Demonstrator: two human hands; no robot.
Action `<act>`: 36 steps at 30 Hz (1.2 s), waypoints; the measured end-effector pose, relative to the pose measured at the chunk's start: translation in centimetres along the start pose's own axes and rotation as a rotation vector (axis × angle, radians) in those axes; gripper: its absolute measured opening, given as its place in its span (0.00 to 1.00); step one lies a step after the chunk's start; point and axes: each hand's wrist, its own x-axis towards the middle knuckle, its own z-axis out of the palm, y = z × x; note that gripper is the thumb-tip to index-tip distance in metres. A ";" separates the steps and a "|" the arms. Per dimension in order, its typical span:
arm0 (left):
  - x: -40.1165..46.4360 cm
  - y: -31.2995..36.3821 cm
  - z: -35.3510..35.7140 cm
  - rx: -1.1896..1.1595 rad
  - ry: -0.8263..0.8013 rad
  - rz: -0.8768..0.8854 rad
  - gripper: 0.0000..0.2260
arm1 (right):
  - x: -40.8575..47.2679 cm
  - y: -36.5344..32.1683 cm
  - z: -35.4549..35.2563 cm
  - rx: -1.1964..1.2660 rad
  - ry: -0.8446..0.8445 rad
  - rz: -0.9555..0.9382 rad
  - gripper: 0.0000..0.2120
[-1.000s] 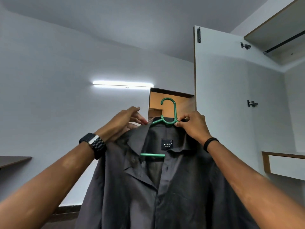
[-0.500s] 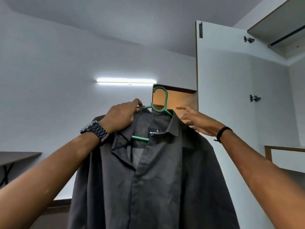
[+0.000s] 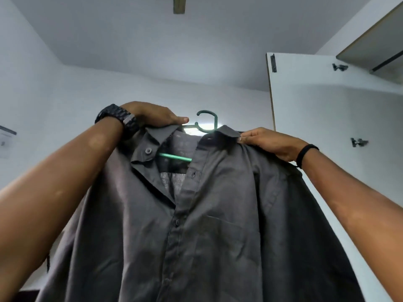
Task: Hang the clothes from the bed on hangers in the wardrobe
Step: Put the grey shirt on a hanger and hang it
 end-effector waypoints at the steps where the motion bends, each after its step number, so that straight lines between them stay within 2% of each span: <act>1: 0.1 -0.2 -0.2 0.038 -0.042 -0.055 0.26 | 0.2 -0.1 0.3 -0.017 -0.005 0.003 0.14; 5: 0.4 -2.9 3.9 0.218 -0.257 -0.208 0.28 | 0.2 2.8 4.1 -0.079 -0.149 0.138 0.11; 8: 0.4 -7.4 12.3 0.157 -0.461 -0.241 0.25 | -1.2 8.8 10.1 -0.084 -0.318 0.328 0.12; 10: -0.3 -11.3 19.5 0.129 -0.541 -0.277 0.24 | -3.0 13.4 14.5 -0.056 -0.427 0.471 0.10; 12: -2.3 -15.5 27.3 -0.072 -0.615 -0.377 0.25 | -5.7 17.9 19.1 -0.034 -0.511 0.600 0.08; 14: -5.2 -19.7 34.7 -0.484 -0.744 -0.490 0.31 | -8.5 21.9 23.3 -0.036 -0.556 0.696 0.08; 16: -8.2 -22.7 40.2 -0.780 -0.884 -0.503 0.26 | -10.7 25.3 27.1 -0.112 -0.577 0.737 0.05; 17: -9.5 -23.7 42.5 -0.858 -0.943 -0.513 0.23 | -11.5 26.7 28.8 -0.175 -0.585 0.743 0.03; 19: -11.2 -25.2 47.0 -0.818 -0.993 -0.559 0.25 | -12.8 29.9 32.3 -0.305 -0.590 0.749 0.08; 21: -11.6 -26.0 50.7 -0.740 -0.990 -0.554 0.21 | -13.7 32.2 35.5 -0.433 -0.543 0.760 0.13; 24: -11.1 -27.2 54.4 -0.685 -0.854 -0.542 0.14 | -14.7 34.8 39.1 -0.425 -0.425 0.806 0.13; 28: -10.0 -29.5 57.9 -0.455 -0.695 -0.523 0.19 | -14.9 38.0 41.7 -0.374 -0.331 0.863 0.12; 31: -9.7 -31.4 61.0 -0.368 -0.556 -0.660 0.23 | -14.9 39.7 43.8 -0.339 -0.297 0.915 0.11; 34: -10.5 -32.5 63.4 -0.325 -0.420 -0.776 0.22 | -15.4 40.3 45.9 -0.247 -0.353 0.957 0.19; 36: -11.0 -32.1 64.2 -0.301 -0.300 -0.788 0.21 | -15.6 39.8 47.0 -0.258 -0.269 0.893 0.17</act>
